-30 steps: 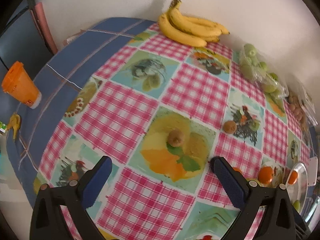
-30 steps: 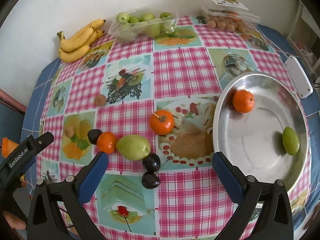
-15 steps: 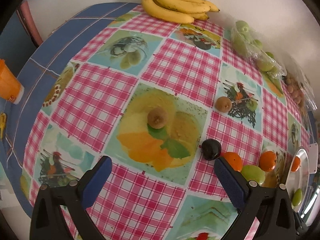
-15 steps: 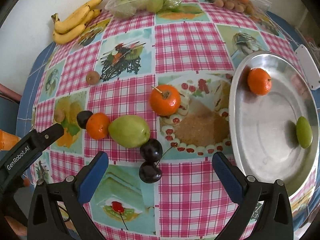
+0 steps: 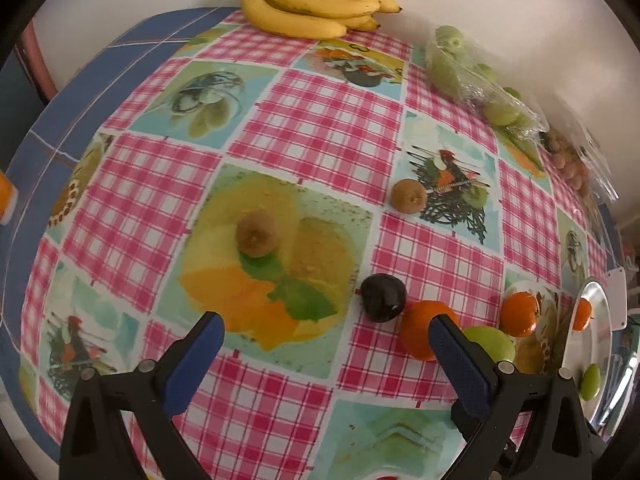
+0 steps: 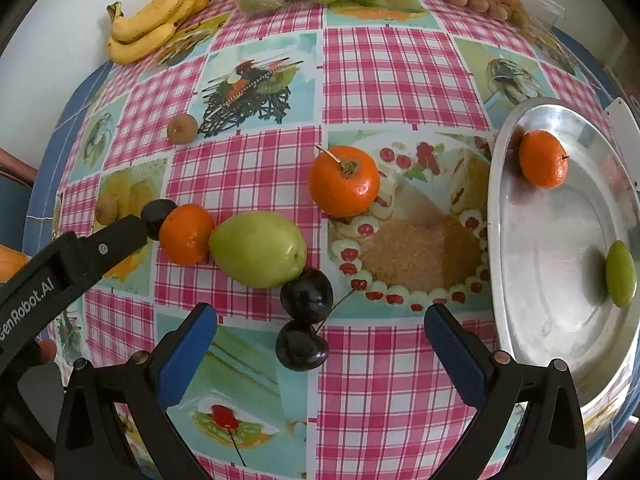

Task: Organize fruits
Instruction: 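Lower the right gripper onto a dark plum and close it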

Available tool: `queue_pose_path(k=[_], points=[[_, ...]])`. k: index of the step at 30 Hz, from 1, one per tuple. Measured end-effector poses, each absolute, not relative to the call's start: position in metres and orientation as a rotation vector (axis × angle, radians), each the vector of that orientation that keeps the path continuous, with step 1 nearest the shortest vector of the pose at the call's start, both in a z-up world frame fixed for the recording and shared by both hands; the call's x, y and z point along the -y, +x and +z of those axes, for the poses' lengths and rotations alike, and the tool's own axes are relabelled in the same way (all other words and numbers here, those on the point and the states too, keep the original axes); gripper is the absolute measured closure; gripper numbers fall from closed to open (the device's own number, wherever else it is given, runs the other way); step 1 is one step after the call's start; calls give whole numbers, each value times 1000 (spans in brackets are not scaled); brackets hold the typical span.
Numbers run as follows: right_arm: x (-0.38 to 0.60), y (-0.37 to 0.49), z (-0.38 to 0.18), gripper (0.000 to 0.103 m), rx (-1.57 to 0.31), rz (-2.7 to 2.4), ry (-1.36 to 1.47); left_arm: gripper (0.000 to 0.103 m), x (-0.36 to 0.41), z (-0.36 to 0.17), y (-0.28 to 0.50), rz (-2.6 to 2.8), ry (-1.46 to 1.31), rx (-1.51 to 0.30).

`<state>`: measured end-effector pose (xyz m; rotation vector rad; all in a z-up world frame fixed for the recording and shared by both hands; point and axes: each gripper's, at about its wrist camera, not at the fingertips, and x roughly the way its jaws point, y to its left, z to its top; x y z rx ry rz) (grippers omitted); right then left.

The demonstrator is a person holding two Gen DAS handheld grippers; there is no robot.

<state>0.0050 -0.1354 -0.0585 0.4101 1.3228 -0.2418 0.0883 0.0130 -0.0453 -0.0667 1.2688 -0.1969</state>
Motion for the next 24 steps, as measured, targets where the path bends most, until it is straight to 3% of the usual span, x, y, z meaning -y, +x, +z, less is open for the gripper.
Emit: queue_pose_path(k=[10,16,20,24], points=[[136,11,-61,2,-1301,-246,422,0,-1,-42,88,-268,-47,-1259],[136,11,-58,18,-1292,-242,419,0,1,-25,91,-274,-23,-1190],[136,10,-56,35,-1280,-233,430,0,3,-24,92,-289,-31,-1200],[137,12,-55,47,-1274,-218,427,6,9,-32,90,-307,-36,-1226]])
